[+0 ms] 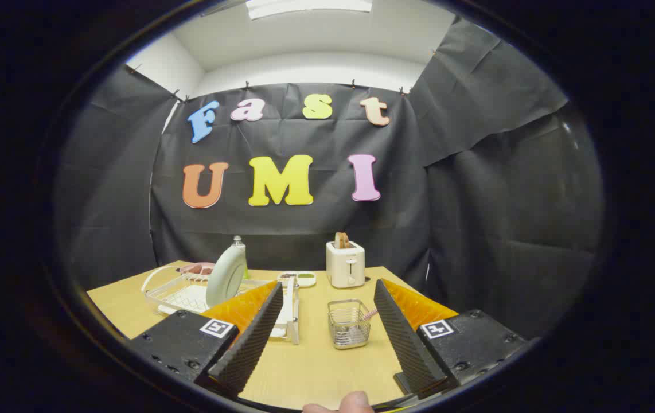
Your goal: Take the plate from the dish rack, then take the spoon from the basket and place it into the plate.
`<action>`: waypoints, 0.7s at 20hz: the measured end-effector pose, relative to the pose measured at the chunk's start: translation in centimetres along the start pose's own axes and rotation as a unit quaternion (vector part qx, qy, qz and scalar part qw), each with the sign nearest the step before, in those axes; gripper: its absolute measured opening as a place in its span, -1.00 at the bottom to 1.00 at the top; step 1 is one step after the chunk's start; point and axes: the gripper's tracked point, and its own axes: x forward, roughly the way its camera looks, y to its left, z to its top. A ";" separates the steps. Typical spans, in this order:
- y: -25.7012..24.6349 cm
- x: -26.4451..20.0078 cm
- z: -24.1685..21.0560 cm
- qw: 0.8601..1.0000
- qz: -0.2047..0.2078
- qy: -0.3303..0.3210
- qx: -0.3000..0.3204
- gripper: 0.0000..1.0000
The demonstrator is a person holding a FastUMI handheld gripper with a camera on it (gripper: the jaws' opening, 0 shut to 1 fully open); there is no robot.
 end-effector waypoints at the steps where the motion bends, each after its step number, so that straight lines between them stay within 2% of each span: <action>1: 0.1 -0.1 0.1 1.000 0.000 -0.002 -0.001 1.00; 14: 1.6 0.2 0.4 1.000 0.012 0.002 -0.010 1.00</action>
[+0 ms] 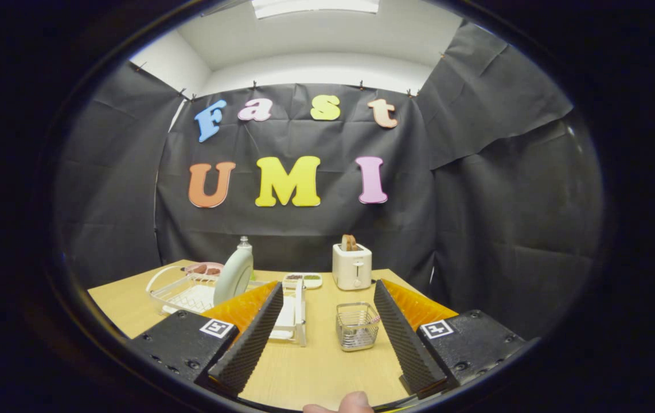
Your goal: Take the plate from the dish rack, then take the spoon from the basket and place it into the plate.
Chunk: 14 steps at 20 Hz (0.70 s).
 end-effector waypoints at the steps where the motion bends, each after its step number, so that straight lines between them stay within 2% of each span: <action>1: 0.2 0.0 0.0 1.000 0.002 0.001 -0.002 1.00; 14: 2.6 2.5 1.8 0.999 0.027 0.016 -0.007 1.00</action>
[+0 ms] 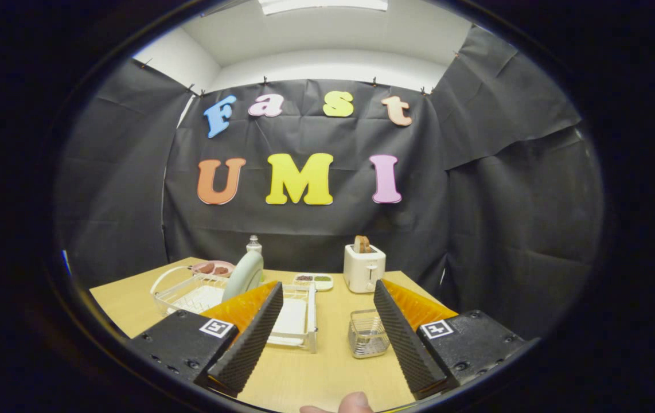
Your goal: Take the plate from the dish rack, then take the spoon from the basket and place it into the plate.
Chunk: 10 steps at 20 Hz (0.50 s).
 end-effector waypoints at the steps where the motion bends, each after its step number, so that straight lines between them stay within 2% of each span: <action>1: 0.3 0.2 0.6 1.000 0.005 0.002 0.005 1.00; 6: 1.6 2.2 3.2 1.000 0.025 0.018 -0.004 1.00; 10: 4.1 4.6 5.3 0.997 0.061 0.042 -0.004 1.00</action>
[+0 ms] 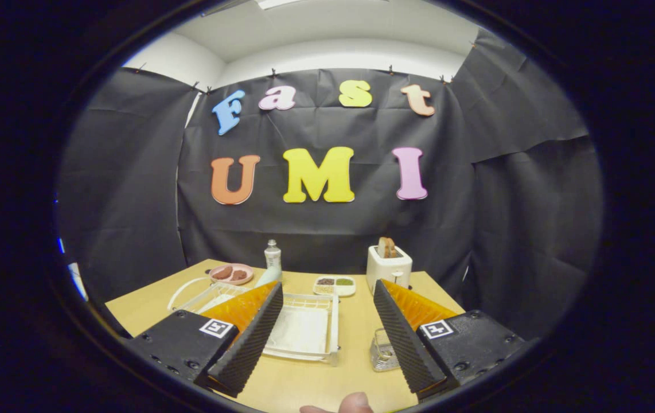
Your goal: Take the plate from the dish rack, then take the spoon from the basket and place it into the plate.
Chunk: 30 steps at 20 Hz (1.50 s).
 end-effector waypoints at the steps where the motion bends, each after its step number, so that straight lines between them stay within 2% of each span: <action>1: 0.7 0.8 0.3 1.000 0.011 0.011 0.007 1.00; 3: 1.9 2.4 1.1 0.999 0.030 0.034 0.012 1.00; 7: 3.4 6.9 2.7 0.996 0.043 0.081 0.006 1.00; 10: 4.9 10.5 2.1 0.989 0.055 0.135 -0.006 1.00; 14: 8.4 14.5 0.0 0.975 0.080 0.208 -0.014 1.00; 17: 11.0 16.5 -2.7 0.958 0.098 0.270 -0.017 1.00; 25: 14.4 20.8 -9.4 0.920 0.091 0.381 0.025 1.00; 27: 14.8 21.5 -10.2 0.913 0.081 0.398 0.035 0.87; 30: 14.0 22.3 -11.1 0.907 0.032 0.417 0.053 0.49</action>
